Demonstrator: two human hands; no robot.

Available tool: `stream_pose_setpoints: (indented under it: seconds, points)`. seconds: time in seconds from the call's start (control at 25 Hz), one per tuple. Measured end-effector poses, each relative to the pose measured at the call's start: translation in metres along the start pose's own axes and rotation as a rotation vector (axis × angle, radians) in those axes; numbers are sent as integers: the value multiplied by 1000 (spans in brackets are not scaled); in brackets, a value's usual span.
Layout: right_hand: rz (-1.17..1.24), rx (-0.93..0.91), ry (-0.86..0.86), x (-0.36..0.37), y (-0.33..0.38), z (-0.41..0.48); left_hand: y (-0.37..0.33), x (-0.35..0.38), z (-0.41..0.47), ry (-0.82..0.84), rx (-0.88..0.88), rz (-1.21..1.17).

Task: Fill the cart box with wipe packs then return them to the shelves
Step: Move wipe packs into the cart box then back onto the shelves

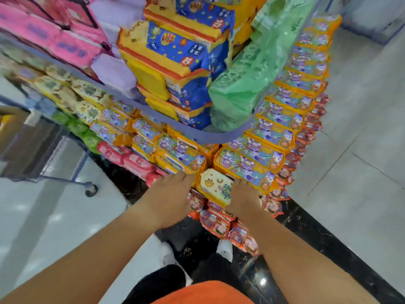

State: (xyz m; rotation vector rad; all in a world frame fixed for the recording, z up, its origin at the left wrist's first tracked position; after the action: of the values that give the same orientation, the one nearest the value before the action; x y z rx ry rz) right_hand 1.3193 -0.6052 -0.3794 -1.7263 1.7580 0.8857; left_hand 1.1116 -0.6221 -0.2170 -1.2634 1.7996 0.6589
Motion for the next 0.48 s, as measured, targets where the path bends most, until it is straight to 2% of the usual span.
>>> stream_pose_setpoints:
  seconds: [0.28,0.48]
  points:
    - [-22,-6,-1,12,9,6,6,21,-41,-2,-190,-131]
    - [328,1,-8,0,25,-33,19,51,-87,-32,-259,-318]
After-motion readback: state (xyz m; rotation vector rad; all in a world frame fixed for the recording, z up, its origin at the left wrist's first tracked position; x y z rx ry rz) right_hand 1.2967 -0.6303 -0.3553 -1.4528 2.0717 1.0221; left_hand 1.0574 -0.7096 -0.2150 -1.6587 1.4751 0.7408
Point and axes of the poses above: each hand's wrist, its own z-axis towards the middle knuckle, its own x-axis out of the palm, y = z × x, the point moved 1 cm from there along z, towards the middle knuckle, and after that the axes turned 4 degrees about z, right-handed, at the moved point
